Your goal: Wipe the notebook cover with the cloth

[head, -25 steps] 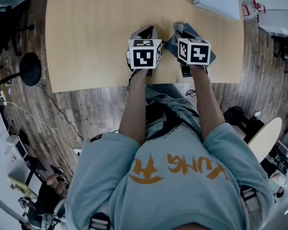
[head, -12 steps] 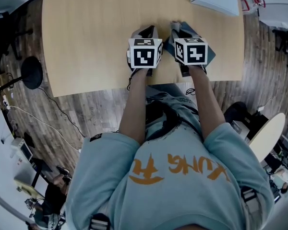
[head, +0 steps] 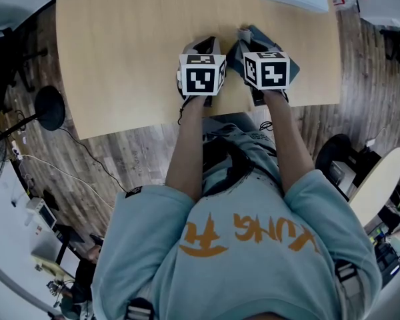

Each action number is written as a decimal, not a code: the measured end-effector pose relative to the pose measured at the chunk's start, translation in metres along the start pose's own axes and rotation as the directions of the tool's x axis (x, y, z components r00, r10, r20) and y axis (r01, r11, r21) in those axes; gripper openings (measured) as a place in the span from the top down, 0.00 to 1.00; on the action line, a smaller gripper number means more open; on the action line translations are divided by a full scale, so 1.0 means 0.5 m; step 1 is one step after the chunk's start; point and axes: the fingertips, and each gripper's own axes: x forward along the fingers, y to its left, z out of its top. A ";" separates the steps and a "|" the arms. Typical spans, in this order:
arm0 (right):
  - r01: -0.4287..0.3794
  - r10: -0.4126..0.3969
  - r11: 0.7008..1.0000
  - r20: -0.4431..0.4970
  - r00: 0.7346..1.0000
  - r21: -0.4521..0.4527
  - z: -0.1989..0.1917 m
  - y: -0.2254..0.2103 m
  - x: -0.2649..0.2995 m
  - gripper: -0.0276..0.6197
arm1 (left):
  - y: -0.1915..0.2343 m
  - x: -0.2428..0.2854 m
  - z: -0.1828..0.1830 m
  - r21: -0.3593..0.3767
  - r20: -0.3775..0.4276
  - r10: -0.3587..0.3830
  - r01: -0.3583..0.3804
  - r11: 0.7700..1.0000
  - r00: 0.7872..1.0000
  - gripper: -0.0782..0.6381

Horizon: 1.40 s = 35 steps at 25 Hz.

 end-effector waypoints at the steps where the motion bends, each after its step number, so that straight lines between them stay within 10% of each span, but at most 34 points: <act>1: 0.002 -0.002 1.000 0.002 1.000 0.004 -0.002 -0.003 -0.001 0.91 | -0.002 0.001 -0.002 0.003 -0.002 -0.001 0.001 1.000 1.000 0.87; 35: 0.093 -0.098 0.988 0.032 0.995 0.126 -0.085 -0.082 -0.063 0.91 | -0.069 0.005 -0.034 0.121 -0.068 -0.070 0.078 0.990 0.995 0.87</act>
